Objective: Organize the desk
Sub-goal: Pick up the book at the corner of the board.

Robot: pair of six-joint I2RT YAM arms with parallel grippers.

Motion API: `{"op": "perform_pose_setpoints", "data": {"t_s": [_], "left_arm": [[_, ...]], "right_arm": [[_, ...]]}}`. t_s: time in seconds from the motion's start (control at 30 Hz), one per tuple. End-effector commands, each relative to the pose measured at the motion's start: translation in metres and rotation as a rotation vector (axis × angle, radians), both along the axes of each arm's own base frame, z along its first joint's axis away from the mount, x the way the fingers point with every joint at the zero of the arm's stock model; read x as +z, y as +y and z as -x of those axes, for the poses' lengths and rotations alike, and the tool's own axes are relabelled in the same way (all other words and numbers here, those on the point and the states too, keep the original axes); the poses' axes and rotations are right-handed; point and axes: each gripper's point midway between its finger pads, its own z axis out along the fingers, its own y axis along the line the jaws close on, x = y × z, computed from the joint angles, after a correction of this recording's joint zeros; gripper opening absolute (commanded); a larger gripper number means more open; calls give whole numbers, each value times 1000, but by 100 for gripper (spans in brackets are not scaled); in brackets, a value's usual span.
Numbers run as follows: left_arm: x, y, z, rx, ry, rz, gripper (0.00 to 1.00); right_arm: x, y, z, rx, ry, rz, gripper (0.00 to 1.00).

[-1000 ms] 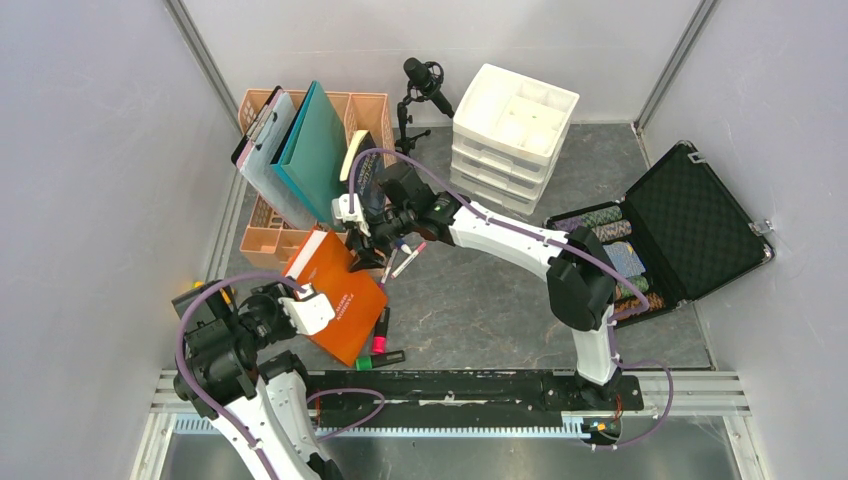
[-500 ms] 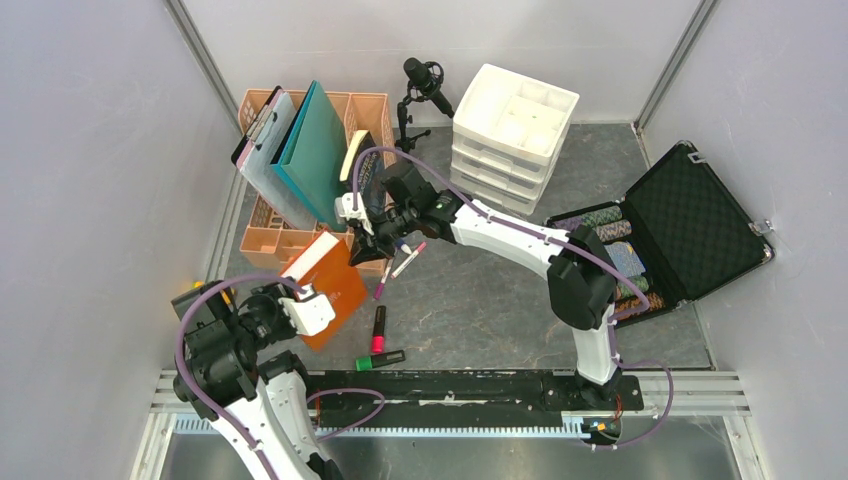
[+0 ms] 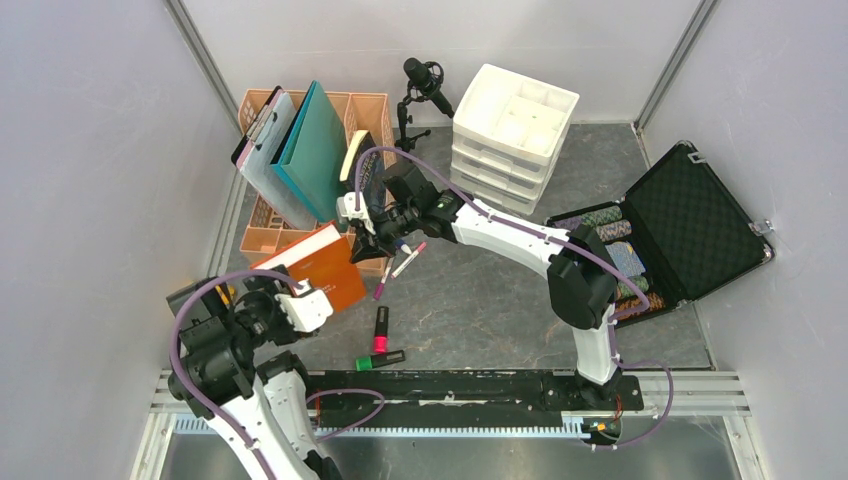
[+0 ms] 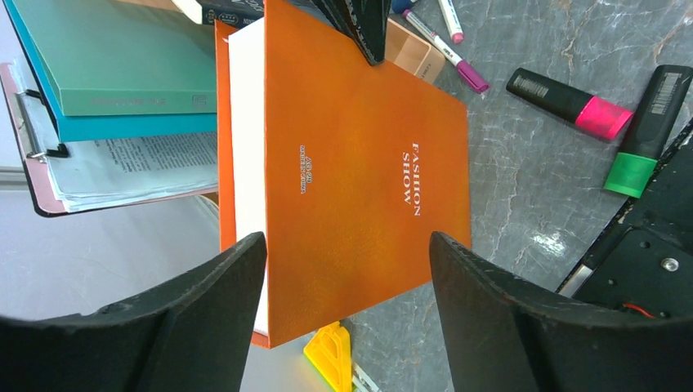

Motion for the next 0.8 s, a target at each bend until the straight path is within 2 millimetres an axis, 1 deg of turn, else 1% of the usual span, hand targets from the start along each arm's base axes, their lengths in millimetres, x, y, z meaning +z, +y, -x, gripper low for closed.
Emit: {"op": "perform_pose_setpoints", "data": {"t_s": [0.0,0.1,0.2,0.27,0.47,0.63,0.77], "left_arm": [[2,-6,7,41,96,107,82],[9,-2,0,79,128,156,87],[18,1,-9,111,124,205,96],[23,2,-15,123,120,233,99],[40,10,-32,147,197,305,100],[55,13,-46,139,220,351,100],[60,18,-58,131,289,392,100]], "right_arm": [[9,-1,-3,3,-30,-29,0],[7,-2,-3,-1,-27,-24,0],[7,-3,-3,-6,-32,-21,0],[7,-4,-4,-11,-35,-18,0],[7,-5,-7,-28,-42,-12,0],[5,-6,-8,-38,-40,-3,0],[4,-7,-9,-45,-43,5,0]]}}
